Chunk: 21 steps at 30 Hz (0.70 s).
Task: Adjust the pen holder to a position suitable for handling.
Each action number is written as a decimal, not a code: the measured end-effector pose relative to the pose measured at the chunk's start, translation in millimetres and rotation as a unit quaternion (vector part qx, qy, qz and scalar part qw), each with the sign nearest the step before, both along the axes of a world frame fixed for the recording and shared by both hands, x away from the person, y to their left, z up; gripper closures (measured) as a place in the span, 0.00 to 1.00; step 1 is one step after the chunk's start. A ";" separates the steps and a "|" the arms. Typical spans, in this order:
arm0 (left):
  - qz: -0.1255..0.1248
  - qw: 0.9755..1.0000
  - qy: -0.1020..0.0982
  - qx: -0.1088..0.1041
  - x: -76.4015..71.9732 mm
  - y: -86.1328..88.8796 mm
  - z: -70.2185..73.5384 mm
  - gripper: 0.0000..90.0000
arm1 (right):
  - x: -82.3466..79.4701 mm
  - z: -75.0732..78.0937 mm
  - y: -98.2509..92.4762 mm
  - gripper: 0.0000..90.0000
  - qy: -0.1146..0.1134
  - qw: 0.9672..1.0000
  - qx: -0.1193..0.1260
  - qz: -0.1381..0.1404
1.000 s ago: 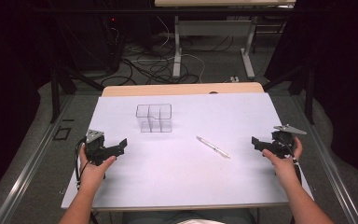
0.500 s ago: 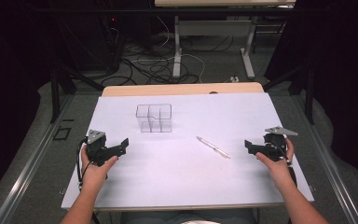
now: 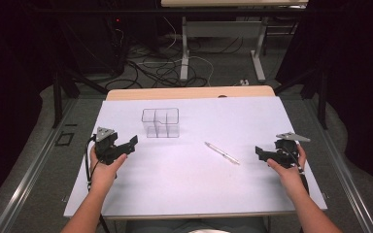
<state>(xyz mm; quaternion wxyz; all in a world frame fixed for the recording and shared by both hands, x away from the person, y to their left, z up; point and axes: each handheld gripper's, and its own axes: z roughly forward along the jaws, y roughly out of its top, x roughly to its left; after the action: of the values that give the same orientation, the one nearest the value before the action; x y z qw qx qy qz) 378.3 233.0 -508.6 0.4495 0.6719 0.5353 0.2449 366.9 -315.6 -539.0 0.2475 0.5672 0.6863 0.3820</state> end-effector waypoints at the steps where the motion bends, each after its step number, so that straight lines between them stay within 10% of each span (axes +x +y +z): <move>1: 0.002 1.000 0.001 -0.001 1.5 -0.6 2.3 0.18 | -0.1 -0.2 -0.2 0.08 0.002 1.000 0.000 -0.001; 10: 0.017 0.999 0.008 -0.044 17.9 -3.9 27.2 0.29 | -2.1 0.5 -1.1 0.08 0.002 1.000 0.001 -0.006; 21: 0.009 1.000 -0.001 0.014 45.0 -14.4 60.6 0.41 | -1.8 -2.0 -0.4 0.08 0.015 1.000 0.010 -0.010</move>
<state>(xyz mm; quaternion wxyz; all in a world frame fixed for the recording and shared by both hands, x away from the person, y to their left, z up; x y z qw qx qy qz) 423.3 218.6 -448.0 0.4382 0.6731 0.5373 0.2572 365.1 -316.0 -541.0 0.2358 0.5823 0.6800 0.3781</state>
